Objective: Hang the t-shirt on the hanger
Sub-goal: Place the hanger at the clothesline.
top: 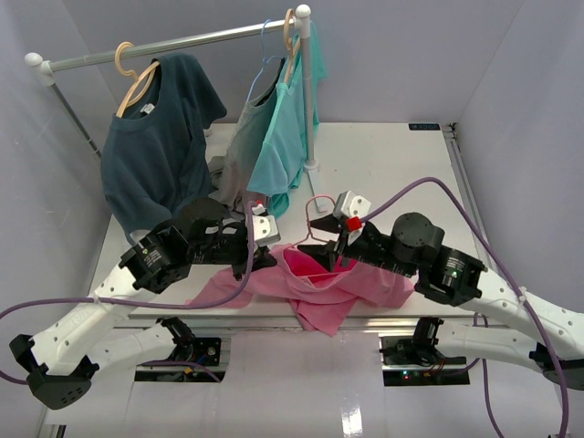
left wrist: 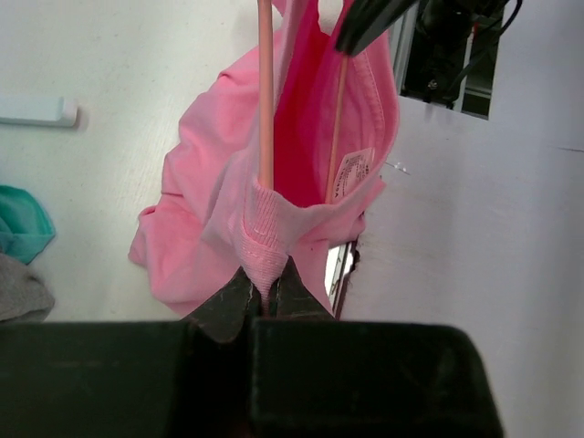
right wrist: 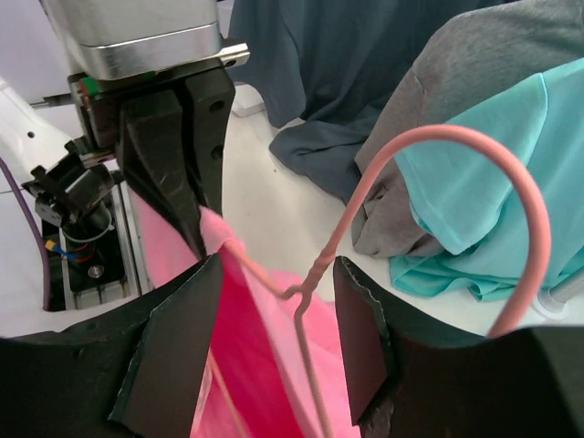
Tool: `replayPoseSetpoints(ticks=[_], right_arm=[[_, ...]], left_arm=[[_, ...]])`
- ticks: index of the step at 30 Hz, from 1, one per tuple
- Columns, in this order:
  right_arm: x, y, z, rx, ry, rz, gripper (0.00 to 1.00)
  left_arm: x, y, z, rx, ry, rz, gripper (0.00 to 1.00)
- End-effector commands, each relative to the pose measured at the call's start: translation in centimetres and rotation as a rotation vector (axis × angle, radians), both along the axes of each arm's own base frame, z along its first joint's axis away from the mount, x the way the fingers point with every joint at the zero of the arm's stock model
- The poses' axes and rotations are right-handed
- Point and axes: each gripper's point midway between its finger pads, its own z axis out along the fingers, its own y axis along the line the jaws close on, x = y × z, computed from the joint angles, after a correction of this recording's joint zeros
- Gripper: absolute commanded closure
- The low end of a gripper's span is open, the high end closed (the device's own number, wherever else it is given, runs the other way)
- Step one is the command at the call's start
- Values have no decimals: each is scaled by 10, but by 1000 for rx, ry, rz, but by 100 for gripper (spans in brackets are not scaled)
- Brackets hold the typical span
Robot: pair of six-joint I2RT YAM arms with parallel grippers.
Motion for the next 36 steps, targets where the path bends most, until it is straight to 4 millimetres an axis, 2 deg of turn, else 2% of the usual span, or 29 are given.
replayPoseSetpoints(ticks=[1, 3, 4, 6, 7, 8, 9, 11, 13, 16, 19, 22, 24, 29, 33, 36], right_arm=[[1, 11, 34, 88, -69, 22, 42], [2, 15, 31, 87, -71, 26, 44], [3, 17, 30, 87, -70, 26, 48], [5, 22, 28, 78, -62, 24, 62], [6, 22, 29, 78, -61, 24, 78], [5, 23, 30, 79, -61, 27, 90], [4, 25, 31, 79, -61, 37, 92], [1, 25, 35, 82, -59, 55, 92], [-1, 22, 33, 57, -40, 60, 92], [-8, 10, 36, 60, -46, 70, 92], [-7, -9, 39, 72, -56, 22, 92], [-7, -22, 44, 66, -60, -5, 92], [-6, -32, 59, 89, -75, -33, 92], [-1, -55, 89, 131, -94, -110, 92], [1, -70, 116, 168, -110, -160, 92], [0, -75, 125, 178, -112, -162, 92]], left_arm=[[-13, -10, 39, -134, -66, -104, 100], [-15, -12, 43, -149, -74, -118, 100], [-16, -12, 44, -153, -71, -127, 100], [-18, -14, 46, -163, -70, -140, 100], [-18, -16, 47, -168, -67, -146, 100], [-17, -17, 48, -173, -64, -144, 98], [-15, -18, 50, -176, -64, -134, 94], [-10, -19, 55, -183, -70, -109, 45], [-5, -20, 62, -191, -88, -88, 32], [7, -17, 81, -206, -144, -28, 24], [17, -10, 105, -226, -193, 45, 21], [30, 2, 114, -208, -217, 150, 20], [32, 15, 113, -183, -225, 202, 20], [17, 40, 97, -174, -239, 227, 22], [4, 51, 95, -199, -253, 214, 22], [-5, 50, 90, -209, -242, 175, 23]])
